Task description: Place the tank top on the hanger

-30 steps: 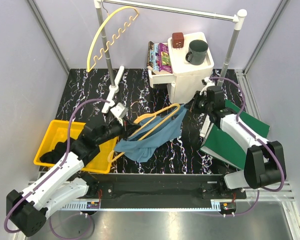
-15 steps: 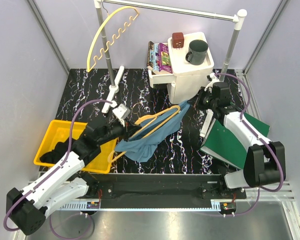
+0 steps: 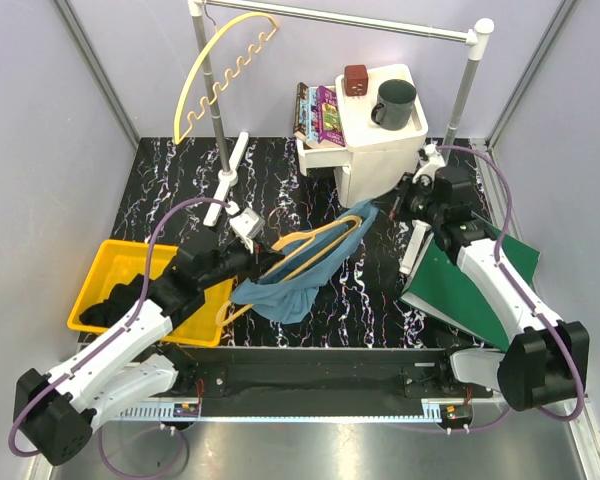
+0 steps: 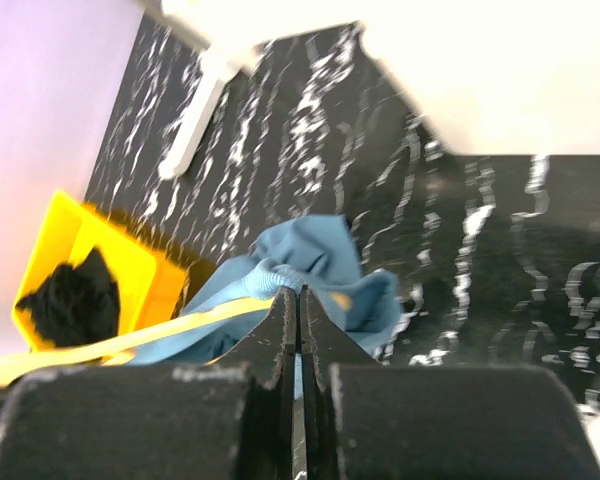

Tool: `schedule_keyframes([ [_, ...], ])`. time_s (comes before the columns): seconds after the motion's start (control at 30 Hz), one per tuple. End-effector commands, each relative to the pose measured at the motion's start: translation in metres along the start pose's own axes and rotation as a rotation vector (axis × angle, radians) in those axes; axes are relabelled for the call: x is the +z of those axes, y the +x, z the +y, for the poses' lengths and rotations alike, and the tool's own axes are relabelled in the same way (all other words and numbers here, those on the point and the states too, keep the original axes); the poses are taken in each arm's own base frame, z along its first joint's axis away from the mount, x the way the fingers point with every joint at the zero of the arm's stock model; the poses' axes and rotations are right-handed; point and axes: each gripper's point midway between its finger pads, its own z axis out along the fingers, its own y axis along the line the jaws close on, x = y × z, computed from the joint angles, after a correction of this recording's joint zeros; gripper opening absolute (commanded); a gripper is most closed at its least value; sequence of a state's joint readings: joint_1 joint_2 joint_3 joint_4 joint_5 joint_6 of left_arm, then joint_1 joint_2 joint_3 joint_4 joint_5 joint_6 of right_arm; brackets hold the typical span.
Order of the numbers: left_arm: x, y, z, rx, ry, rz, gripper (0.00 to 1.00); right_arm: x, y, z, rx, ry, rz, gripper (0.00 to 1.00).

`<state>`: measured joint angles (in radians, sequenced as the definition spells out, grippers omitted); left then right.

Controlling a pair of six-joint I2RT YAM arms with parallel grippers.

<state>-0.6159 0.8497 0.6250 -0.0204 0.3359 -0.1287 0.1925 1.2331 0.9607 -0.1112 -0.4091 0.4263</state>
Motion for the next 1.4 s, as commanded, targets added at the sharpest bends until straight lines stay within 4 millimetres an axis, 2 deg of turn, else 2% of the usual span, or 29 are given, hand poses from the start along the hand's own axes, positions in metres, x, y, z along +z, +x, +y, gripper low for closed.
schedule_keyframes([
  [0.0,0.003,-0.021,-0.006,0.020,0.030,-0.061,0.00,0.000,-0.013,0.049,-0.060,-0.094,-0.030,0.00],
  [0.03,0.004,-0.022,-0.007,0.020,0.037,-0.063,0.00,0.007,-0.003,0.065,-0.075,-0.128,0.000,0.00],
  [0.1,0.005,-0.021,-0.008,0.017,0.045,-0.062,0.00,0.011,-0.005,0.086,-0.095,-0.164,0.001,0.00],
  [0.17,0.005,-0.020,-0.006,0.017,0.037,-0.063,0.00,0.015,0.005,0.110,-0.110,-0.212,0.028,0.00],
  [0.23,0.006,-0.020,-0.004,0.019,0.026,-0.062,0.00,0.014,0.005,0.128,-0.121,-0.248,0.029,0.00],
  [0.27,0.007,-0.019,-0.002,0.017,0.015,-0.059,0.00,0.011,0.011,0.143,-0.132,-0.280,0.041,0.00],
  [0.4,0.009,-0.018,0.003,0.010,-0.010,-0.058,0.00,0.002,0.021,0.170,-0.142,-0.351,0.055,0.00],
  [0.47,0.008,-0.020,0.001,0.009,0.001,-0.062,0.00,0.003,0.027,0.166,-0.140,-0.342,0.064,0.00],
  [0.57,0.005,-0.024,-0.003,0.008,0.014,-0.082,0.00,0.014,0.029,0.146,-0.158,-0.255,0.047,0.00],
  [0.67,-0.002,-0.030,-0.006,0.011,0.017,-0.113,0.00,0.026,0.034,0.134,-0.156,-0.213,0.065,0.00],
  [0.77,-0.010,-0.032,-0.004,0.008,-0.009,-0.129,0.00,0.033,0.030,0.123,-0.158,-0.162,0.052,0.00],
  [0.93,-0.016,-0.035,-0.002,-0.001,-0.037,-0.149,0.00,0.033,0.020,0.105,-0.157,-0.099,0.029,0.02],
  [1.03,-0.016,-0.035,-0.001,-0.006,-0.045,-0.147,0.00,0.031,0.017,0.101,-0.161,-0.087,0.022,0.16],
  [1.07,-0.016,-0.034,0.000,-0.007,-0.048,-0.144,0.00,0.029,0.016,0.101,-0.164,-0.088,0.020,0.17],
  [1.2,-0.015,-0.031,0.009,-0.015,-0.094,-0.121,0.00,0.024,0.013,0.100,-0.188,-0.076,0.010,0.61],
  [1.3,-0.015,-0.030,0.009,-0.022,-0.097,-0.121,0.00,0.019,0.009,0.098,-0.194,-0.073,0.005,0.80],
  [1.37,-0.016,-0.031,0.011,-0.028,-0.113,-0.130,0.00,0.015,0.003,0.094,-0.191,-0.059,-0.014,0.86],
])
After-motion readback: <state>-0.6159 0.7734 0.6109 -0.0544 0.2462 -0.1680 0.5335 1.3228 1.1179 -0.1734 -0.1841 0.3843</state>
